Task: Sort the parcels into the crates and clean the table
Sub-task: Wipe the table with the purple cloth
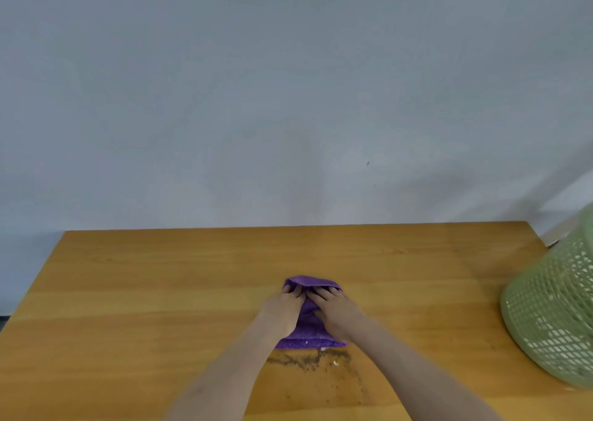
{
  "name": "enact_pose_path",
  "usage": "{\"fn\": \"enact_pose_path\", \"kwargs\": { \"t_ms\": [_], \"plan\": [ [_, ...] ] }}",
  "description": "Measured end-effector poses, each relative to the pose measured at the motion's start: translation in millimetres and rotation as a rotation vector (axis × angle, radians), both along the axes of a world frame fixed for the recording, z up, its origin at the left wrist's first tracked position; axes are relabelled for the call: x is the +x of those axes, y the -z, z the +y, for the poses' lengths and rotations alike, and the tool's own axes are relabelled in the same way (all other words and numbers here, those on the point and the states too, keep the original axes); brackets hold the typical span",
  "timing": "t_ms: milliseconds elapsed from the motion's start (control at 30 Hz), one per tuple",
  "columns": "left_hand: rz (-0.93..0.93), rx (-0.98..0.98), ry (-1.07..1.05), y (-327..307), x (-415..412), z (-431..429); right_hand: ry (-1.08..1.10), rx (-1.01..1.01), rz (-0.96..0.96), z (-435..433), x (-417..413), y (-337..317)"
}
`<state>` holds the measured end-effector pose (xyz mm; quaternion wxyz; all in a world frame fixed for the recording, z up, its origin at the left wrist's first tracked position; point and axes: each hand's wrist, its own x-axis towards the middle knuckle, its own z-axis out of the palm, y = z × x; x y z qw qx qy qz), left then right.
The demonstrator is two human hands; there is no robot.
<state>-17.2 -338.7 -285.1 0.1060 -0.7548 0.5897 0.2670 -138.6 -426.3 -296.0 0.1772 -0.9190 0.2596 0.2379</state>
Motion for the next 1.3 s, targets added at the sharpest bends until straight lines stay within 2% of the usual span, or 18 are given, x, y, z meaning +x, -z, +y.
{"fn": "enact_pose_path", "kwargs": {
  "t_ms": [167,300,933,1133,1300],
  "plan": [
    [-0.078,0.078,-0.011,1.0,-29.0,22.1,-0.004,0.079,0.029,21.9,-24.4,-8.5],
    [-0.061,0.126,0.005,3.2,-50.2,44.4,-0.042,0.109,0.037,45.3,-51.2,-11.1],
    [-0.098,0.116,0.024,-9.4,-144.1,133.7,-0.109,0.135,0.084,127.8,-135.6,-8.4],
    [0.116,0.132,-0.08,-29.6,-124.9,127.7,-0.068,0.149,0.101,126.5,-122.5,-29.0],
    [0.168,0.241,0.009,-78.4,-80.7,98.9,0.047,0.149,0.091,111.9,-96.7,-82.5]
  ]
}}
